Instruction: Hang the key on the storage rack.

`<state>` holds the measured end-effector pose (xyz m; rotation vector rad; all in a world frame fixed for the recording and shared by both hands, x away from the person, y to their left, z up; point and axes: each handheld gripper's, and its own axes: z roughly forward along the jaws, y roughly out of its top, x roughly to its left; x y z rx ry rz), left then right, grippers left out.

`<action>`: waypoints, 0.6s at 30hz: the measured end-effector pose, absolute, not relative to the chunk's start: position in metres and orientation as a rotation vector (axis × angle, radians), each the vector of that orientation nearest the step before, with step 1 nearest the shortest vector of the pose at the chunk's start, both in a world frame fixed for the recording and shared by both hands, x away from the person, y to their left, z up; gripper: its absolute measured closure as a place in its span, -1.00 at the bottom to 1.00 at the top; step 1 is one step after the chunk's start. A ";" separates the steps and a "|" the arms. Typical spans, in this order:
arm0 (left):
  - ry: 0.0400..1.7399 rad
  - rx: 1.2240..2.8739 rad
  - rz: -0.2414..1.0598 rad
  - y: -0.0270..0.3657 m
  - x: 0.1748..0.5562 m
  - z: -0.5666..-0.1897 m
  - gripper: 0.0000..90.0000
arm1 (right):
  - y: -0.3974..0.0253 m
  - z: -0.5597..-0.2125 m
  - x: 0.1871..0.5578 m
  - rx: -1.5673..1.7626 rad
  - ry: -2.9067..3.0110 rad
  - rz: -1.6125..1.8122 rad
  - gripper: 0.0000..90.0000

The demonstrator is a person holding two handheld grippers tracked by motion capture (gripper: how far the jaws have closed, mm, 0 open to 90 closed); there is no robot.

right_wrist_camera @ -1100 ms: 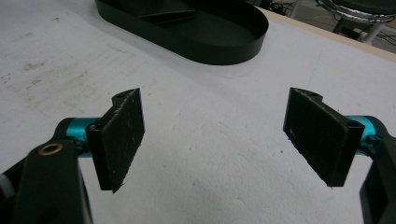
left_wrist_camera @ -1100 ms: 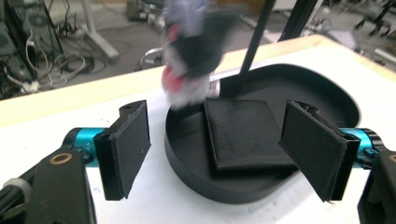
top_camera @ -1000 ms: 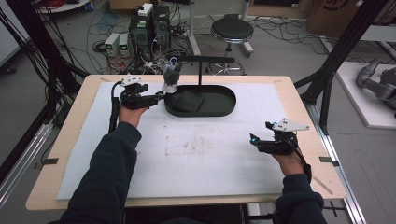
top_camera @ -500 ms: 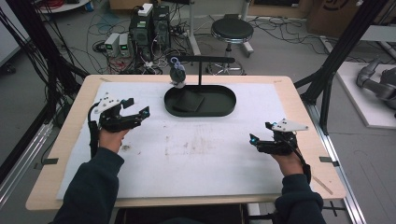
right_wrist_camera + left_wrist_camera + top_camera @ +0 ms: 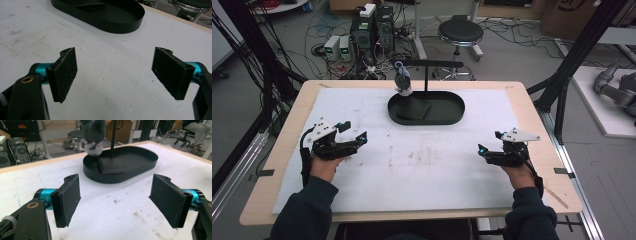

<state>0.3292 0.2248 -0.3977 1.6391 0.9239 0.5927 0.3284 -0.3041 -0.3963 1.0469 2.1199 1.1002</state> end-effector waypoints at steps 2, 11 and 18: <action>0.929 1.637 0.588 0.226 0.328 -0.400 -0.47 | -0.304 -0.397 0.328 1.049 2.122 1.097 -0.54; 0.931 1.646 0.590 0.230 0.324 -0.405 -0.47 | -0.304 -0.399 0.328 1.042 2.123 1.083 -0.54; 0.939 1.664 0.591 0.231 0.323 -0.409 -0.47 | -0.305 -0.401 0.328 1.035 2.130 1.071 -0.54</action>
